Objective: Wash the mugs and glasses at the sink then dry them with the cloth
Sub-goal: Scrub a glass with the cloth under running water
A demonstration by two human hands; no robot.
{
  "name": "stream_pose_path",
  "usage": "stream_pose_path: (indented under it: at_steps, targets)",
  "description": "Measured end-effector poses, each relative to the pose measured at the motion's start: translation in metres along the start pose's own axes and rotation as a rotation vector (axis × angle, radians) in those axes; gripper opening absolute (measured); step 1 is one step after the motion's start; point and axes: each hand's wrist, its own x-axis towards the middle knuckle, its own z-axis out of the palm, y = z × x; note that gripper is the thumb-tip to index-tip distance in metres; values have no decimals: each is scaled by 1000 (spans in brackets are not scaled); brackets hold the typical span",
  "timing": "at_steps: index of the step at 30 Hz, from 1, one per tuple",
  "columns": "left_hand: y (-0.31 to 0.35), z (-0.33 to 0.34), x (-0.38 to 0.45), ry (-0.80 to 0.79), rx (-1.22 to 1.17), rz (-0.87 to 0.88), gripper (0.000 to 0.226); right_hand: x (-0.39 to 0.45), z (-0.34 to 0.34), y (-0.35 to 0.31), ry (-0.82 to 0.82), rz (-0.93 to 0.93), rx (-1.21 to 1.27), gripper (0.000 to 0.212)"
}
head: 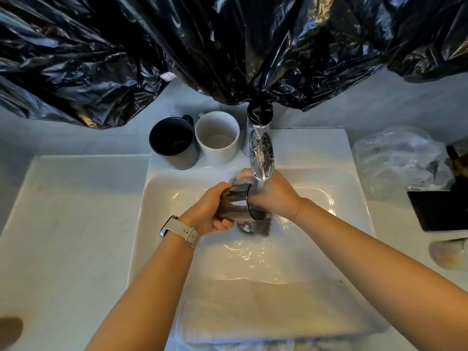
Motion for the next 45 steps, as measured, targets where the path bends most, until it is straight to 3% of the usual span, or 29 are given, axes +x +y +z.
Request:
stream_pose_path:
  at_steps: [2,5,8,10,12,14,17,19,21,23,27,30,33,35,37,40,45]
  targets:
    - [-4,2,2,12,-34,24,39,-1,4,3,49,24,-59,17]
    - [-15,7,5,70,-149,126,38,-1,10,14,70,207,-109,10]
    - [-26,12,9,202,-192,247,36,-9,16,18,-64,529,252,12]
    - [-32,17,12,282,-169,270,38,-13,17,21,-139,636,411,8]
    - [-35,20,14,264,-189,247,42,-11,13,18,-114,574,355,16]
    - [-32,20,12,133,-231,177,44,-6,8,11,-22,429,132,31]
    - [-23,13,7,-39,-189,62,46,-1,1,6,-74,195,-75,6]
    - [-20,12,5,-60,-179,37,48,-3,-5,4,-141,172,-169,12]
    - [-19,14,4,-14,-231,67,46,-7,-6,4,-99,177,-199,18]
    - [-20,16,5,46,-300,132,42,-13,-2,1,-25,283,-44,31]
    - [-28,25,6,76,-403,231,40,-25,6,4,66,567,377,24]
    - [-33,30,1,75,-409,284,44,-31,7,0,69,614,522,10]
    - [-33,28,-4,147,-194,345,47,-35,6,-4,117,635,444,11]
    - [-35,19,-9,234,127,511,44,-35,5,-5,171,639,383,9]
    - [-37,9,-17,169,405,717,44,-33,3,-6,188,640,370,9]
    - [-38,-1,-15,94,709,821,88,-30,1,-6,156,620,297,8]
    - [-40,5,-7,348,936,902,81,-27,0,-8,174,428,1,25]
